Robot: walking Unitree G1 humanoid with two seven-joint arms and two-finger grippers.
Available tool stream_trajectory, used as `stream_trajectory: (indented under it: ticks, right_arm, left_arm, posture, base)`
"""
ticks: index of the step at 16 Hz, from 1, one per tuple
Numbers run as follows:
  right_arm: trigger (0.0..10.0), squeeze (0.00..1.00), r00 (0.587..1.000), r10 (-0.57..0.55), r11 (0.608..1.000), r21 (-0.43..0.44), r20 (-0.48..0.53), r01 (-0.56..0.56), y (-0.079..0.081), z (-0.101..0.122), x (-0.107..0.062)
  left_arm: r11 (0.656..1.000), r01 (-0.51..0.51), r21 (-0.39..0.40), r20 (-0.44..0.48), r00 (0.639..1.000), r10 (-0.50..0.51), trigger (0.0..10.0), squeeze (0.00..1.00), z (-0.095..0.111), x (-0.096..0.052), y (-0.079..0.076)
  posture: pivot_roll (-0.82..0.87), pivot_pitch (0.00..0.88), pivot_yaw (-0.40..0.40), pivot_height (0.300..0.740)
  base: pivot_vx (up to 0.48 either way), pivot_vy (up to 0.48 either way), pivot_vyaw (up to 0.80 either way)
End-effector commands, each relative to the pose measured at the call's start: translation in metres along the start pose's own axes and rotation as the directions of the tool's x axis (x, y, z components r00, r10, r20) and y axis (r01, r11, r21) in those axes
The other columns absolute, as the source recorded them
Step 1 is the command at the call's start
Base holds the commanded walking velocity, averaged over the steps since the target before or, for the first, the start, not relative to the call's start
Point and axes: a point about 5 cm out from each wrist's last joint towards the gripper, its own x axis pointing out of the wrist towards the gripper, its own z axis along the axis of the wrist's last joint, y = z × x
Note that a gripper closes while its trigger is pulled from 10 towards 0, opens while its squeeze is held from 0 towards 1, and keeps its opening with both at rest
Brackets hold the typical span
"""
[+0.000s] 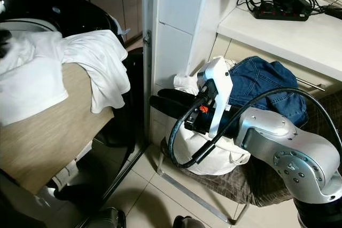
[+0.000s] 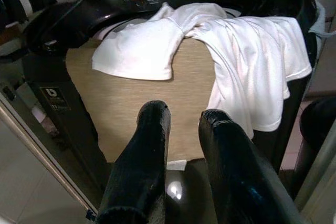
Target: Clothes washing
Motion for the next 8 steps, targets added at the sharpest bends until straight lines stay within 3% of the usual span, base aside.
stream_trajectory:
  ticks: [1, 3, 4, 5, 6, 7, 8]
  right_arm:
    - [10.0, 0.00, 0.999, -0.032, 0.999, -0.015, -0.010, 0.032, -0.005, 0.001, -0.002]
    - [10.0, 0.00, 0.999, -0.046, 0.999, -0.013, -0.006, 0.046, -0.006, 0.001, -0.002]
    - [10.0, 0.00, 0.999, -0.049, 0.999, -0.006, -0.001, 0.049, -0.007, 0.001, -0.002]
    - [10.0, 0.00, 0.999, -0.043, 0.999, -0.004, -0.011, 0.043, -0.005, -0.002, 0.000]
    - [10.0, 0.00, 0.998, -0.041, 0.999, -0.019, -0.042, 0.040, -0.004, -0.007, 0.002]
    - [10.0, 0.00, 0.994, -0.059, 0.997, -0.057, -0.087, 0.054, -0.004, -0.012, 0.004]
    - [10.0, 0.00, 0.990, -0.081, 0.993, -0.089, -0.112, 0.072, -0.005, -0.015, 0.004]
  left_arm:
    - [0.995, -0.096, -0.018, 0.137, 0.986, 0.098, 10.0, 1.00, 0.026, -0.006, 0.016]
    - [0.996, -0.035, -0.087, 0.327, 0.943, 0.062, 10.0, 1.00, 0.053, -0.009, 0.008]
    - [0.973, 0.174, -0.152, 0.438, 0.894, -0.092, 10.0, 0.00, 0.067, -0.008, -0.011]
    - [0.894, 0.444, -0.063, 0.551, 0.762, -0.339, 10.0, 0.00, 0.080, -0.011, -0.049]
    - [0.838, 0.545, 0.020, 0.550, 0.695, -0.464, 10.0, 0.00, 0.080, -0.013, -0.074]
    - [0.810, 0.581, 0.076, 0.503, 0.679, -0.534, 10.0, 0.00, 0.074, -0.010, -0.098]
    - [0.813, 0.573, 0.100, 0.484, 0.686, -0.543, 10.0, 0.00, 0.071, -0.008, -0.106]
  posture:
    - [-0.07, 0.044, -0.026, 0.740]
    - [-0.07, 0.044, -0.026, 0.740]
    - [-0.07, 0.045, -0.027, 0.740]
    - [-0.07, 0.045, -0.027, 0.740]
    - [-0.07, 0.049, -0.026, 0.740]
    - [-0.08, 0.050, -0.025, 0.740]
    - [-0.08, 0.051, -0.025, 0.740]
  base:
    - [0.000, 0.000, 0.00]
    - [0.000, 0.000, 0.00]
    - [0.000, 0.000, 0.00]
    - [0.000, 0.000, 0.00]
    - [0.000, 0.000, 0.00]
    - [0.000, 0.000, 0.00]
    - [0.000, 0.000, 0.00]
